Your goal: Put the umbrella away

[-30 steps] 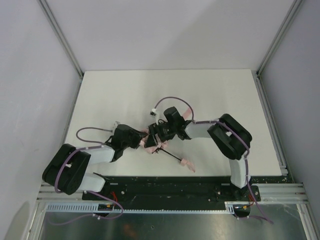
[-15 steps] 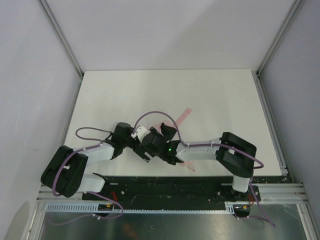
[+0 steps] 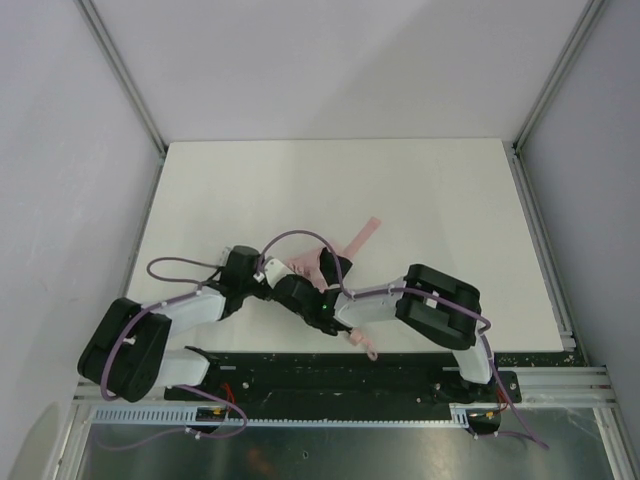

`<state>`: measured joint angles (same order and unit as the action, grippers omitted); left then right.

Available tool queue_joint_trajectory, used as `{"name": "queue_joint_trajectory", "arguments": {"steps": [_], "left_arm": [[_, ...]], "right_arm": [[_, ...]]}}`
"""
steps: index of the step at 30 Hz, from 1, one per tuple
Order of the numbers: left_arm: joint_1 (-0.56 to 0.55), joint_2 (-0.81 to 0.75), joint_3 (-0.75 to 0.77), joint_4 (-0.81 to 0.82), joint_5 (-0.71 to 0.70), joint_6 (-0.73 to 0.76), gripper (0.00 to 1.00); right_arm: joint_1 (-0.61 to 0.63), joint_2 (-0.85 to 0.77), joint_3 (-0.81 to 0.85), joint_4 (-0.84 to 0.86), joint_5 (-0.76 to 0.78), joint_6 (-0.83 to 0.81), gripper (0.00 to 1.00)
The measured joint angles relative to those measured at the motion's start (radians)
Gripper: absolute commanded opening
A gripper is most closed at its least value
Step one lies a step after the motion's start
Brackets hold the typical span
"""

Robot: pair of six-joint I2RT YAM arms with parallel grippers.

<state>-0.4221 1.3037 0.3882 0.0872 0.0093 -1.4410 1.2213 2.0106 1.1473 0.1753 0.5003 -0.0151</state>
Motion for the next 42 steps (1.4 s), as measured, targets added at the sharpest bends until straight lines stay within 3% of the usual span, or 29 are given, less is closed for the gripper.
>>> {"name": "queue_joint_trajectory", "arguments": {"steps": [1,5,8,11,18,23,28,35,40,42], "left_arm": [[0.000,-0.006,-0.003,-0.005,-0.005,0.000,0.18],[0.000,-0.054,-0.023,-0.034,-0.025,-0.002,0.71],[-0.001,-0.114,-0.033,-0.062,-0.024,-0.015,0.93],[-0.001,-0.175,-0.040,-0.101,-0.028,-0.014,0.99],[-0.001,-0.269,-0.073,-0.142,-0.033,-0.008,0.99],[-0.001,-0.254,-0.074,-0.132,-0.032,0.009,0.99],[-0.001,-0.189,-0.068,-0.073,-0.020,0.006,0.96],[-0.016,-0.105,-0.100,0.084,-0.007,-0.027,0.73],[-0.028,-0.046,-0.140,0.227,-0.024,-0.048,0.37],[-0.031,-0.026,-0.154,0.280,-0.031,-0.055,0.28]], "right_arm": [[0.001,0.000,-0.002,0.006,-0.014,-0.002,0.03],[-0.008,-0.013,-0.051,0.089,-0.094,-0.004,0.00],[-0.045,-0.029,-0.099,0.172,-0.202,0.005,0.00],[-0.121,-0.029,-0.120,0.247,-0.388,0.035,0.00],[-0.327,0.030,-0.124,0.370,-0.966,0.203,0.00],[-0.383,0.099,-0.122,0.471,-1.221,0.353,0.00],[-0.422,0.179,-0.122,0.635,-1.362,0.562,0.00],[-0.468,0.284,-0.124,0.910,-1.438,0.884,0.00],[-0.482,0.309,-0.124,0.961,-1.446,0.966,0.00],[-0.486,0.309,-0.123,0.947,-1.445,0.974,0.05]]}}
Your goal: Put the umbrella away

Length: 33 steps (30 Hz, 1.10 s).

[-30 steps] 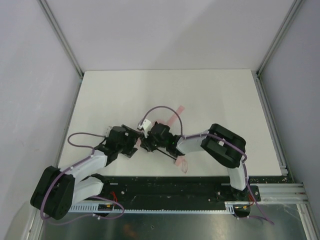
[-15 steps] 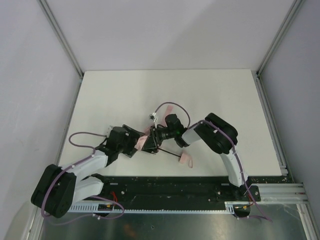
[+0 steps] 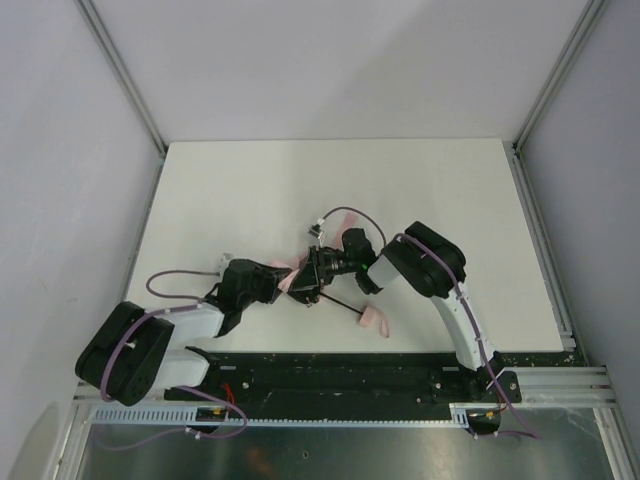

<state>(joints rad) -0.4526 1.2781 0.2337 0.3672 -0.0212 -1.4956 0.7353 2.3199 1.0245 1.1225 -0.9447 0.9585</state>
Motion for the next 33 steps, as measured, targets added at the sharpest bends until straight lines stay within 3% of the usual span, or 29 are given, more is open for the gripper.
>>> {"name": "queue_joint_trajectory", "arguments": {"steps": [4,6,8,9,11,19,23,28,33], "left_arm": [[0.000,0.042,-0.027,0.098,-0.008,-0.020,0.14],[0.001,0.060,-0.037,0.140,-0.016,-0.025,0.10],[0.001,0.074,-0.043,0.174,-0.026,-0.023,0.07],[0.001,0.077,-0.045,0.182,-0.027,-0.023,0.06],[0.001,0.080,-0.051,0.199,-0.031,-0.021,0.05],[-0.010,0.068,-0.056,0.211,-0.020,-0.013,0.02],[-0.010,0.058,-0.056,0.199,-0.018,-0.004,0.00],[-0.010,0.050,-0.055,0.185,-0.010,0.003,0.00],[-0.009,0.051,-0.015,0.110,0.009,0.002,0.00]], "right_arm": [[-0.008,-0.019,0.028,-0.129,-0.004,-0.040,0.36],[-0.011,-0.043,0.071,-0.283,-0.010,-0.127,0.50],[-0.010,-0.072,0.115,-0.445,-0.004,-0.214,0.78],[-0.008,-0.094,0.141,-0.539,-0.009,-0.255,0.88],[0.003,-0.145,0.174,-0.687,0.008,-0.332,0.96],[0.037,-0.310,0.219,-1.148,0.243,-0.600,0.99],[0.052,-0.428,0.219,-1.339,0.486,-0.708,0.99],[0.161,-0.539,0.217,-1.375,0.790,-0.828,0.99],[0.330,-0.541,0.217,-1.317,1.040,-0.935,0.98]]}}
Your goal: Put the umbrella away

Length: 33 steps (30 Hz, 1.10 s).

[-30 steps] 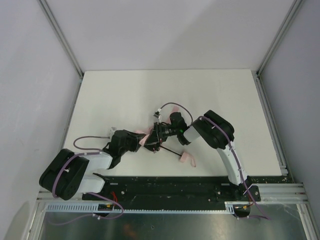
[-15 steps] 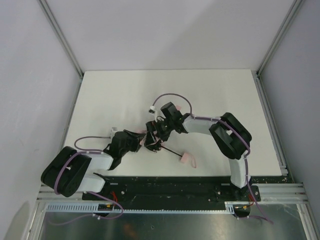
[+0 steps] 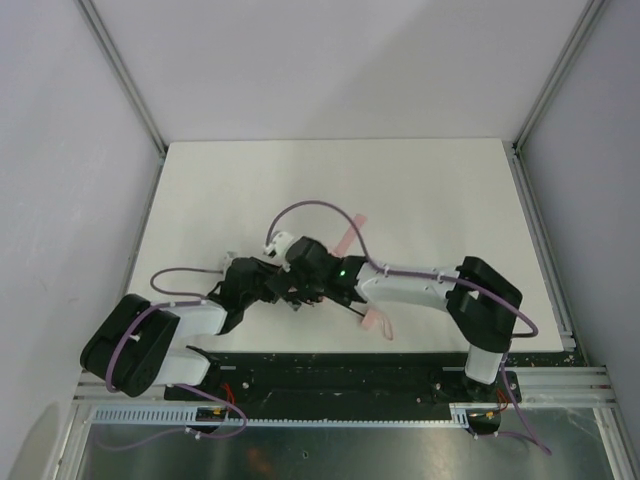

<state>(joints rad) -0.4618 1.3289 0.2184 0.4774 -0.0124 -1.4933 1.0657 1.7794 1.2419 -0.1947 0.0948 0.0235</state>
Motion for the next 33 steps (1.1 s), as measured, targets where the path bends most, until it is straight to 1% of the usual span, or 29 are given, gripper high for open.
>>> {"name": "queue_joint_trajectory", "arguments": {"steps": [4,5,10,13,16,20,21,22,26,27,28,29,30,31,33], "left_arm": [[0.000,0.009,0.054,-0.090,0.019,0.000,0.00],[0.004,0.011,0.056,-0.099,0.029,-0.003,0.00],[0.027,0.014,0.068,-0.124,0.045,-0.011,0.00],[0.037,0.013,0.069,-0.127,0.051,-0.010,0.00],[0.026,0.010,0.070,-0.133,0.053,-0.010,0.00],[0.018,0.006,0.070,-0.140,0.061,-0.010,0.00],[0.018,0.005,0.070,-0.141,0.061,-0.010,0.00],[0.018,0.004,0.070,-0.143,0.061,-0.010,0.00],[0.018,-0.005,0.070,-0.152,0.059,-0.011,0.01],[0.018,-0.007,0.069,-0.154,0.058,-0.012,0.04],[0.019,-0.010,0.068,-0.156,0.056,-0.011,0.10],[0.019,-0.018,0.064,-0.159,0.053,-0.010,0.21],[0.019,-0.026,0.061,-0.163,0.049,-0.008,0.34],[0.019,-0.037,0.056,-0.169,0.046,-0.007,0.45],[0.023,-0.063,0.045,-0.183,0.042,-0.003,0.62]], "right_arm": [[0.107,0.064,-0.002,0.086,0.171,-0.069,0.96],[0.121,0.082,-0.011,0.130,0.218,-0.062,0.95],[0.145,0.130,-0.039,0.256,0.357,-0.087,0.90],[0.157,0.164,-0.064,0.319,0.437,-0.100,0.90],[0.154,0.207,-0.106,0.369,0.458,-0.108,0.89],[0.143,0.208,-0.138,0.439,0.467,-0.109,0.86],[0.140,0.208,-0.144,0.452,0.464,-0.107,0.83],[0.138,0.208,-0.151,0.465,0.459,-0.106,0.78],[0.127,0.209,-0.166,0.496,0.423,-0.093,0.48],[0.124,0.210,-0.169,0.501,0.408,-0.082,0.42],[0.122,0.210,-0.174,0.509,0.396,-0.077,0.37],[0.120,0.210,-0.181,0.521,0.383,-0.076,0.30],[0.119,0.210,-0.188,0.533,0.373,-0.077,0.25],[0.116,0.209,-0.198,0.552,0.355,-0.079,0.21],[0.108,0.204,-0.218,0.585,0.309,-0.081,0.11]]}}
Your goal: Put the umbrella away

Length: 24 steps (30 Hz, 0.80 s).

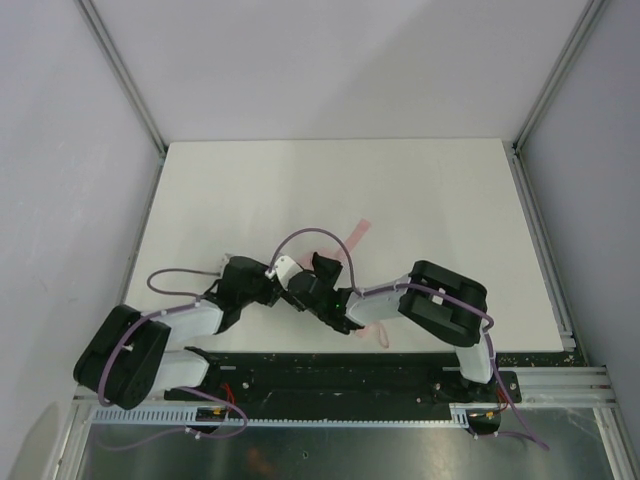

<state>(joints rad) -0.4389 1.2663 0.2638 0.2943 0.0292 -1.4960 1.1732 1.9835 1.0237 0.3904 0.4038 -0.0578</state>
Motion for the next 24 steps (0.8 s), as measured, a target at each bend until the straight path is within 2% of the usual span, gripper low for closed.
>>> {"name": "queue_joint_trajectory", "arguments": {"steps": [2,5,7,13,15,18,24], "left_arm": [[0.008,-0.027,-0.010,-0.019,-0.001,0.005,0.73],[0.024,-0.086,-0.026,-0.046,0.006,0.005,0.91],[0.041,-0.131,-0.035,-0.061,0.011,0.006,0.97],[0.080,-0.238,-0.069,-0.109,0.012,0.037,0.99],[0.082,-0.241,-0.069,-0.113,0.014,0.049,0.99],[0.083,-0.197,-0.065,-0.074,0.033,0.058,0.99],[0.072,-0.044,-0.017,0.046,0.084,0.056,0.99]], "right_arm": [[-0.011,-0.002,-0.014,0.029,-0.056,-0.002,0.03],[-0.047,-0.004,-0.025,0.060,-0.129,0.014,0.00],[-0.087,-0.003,-0.029,0.077,-0.199,0.035,0.00],[-0.222,0.000,-0.036,0.118,-0.509,0.129,0.00],[-0.284,0.014,-0.036,0.144,-0.660,0.188,0.00],[-0.352,0.043,-0.034,0.189,-0.832,0.274,0.00],[-0.439,0.123,-0.024,0.305,-1.081,0.463,0.00]]}}
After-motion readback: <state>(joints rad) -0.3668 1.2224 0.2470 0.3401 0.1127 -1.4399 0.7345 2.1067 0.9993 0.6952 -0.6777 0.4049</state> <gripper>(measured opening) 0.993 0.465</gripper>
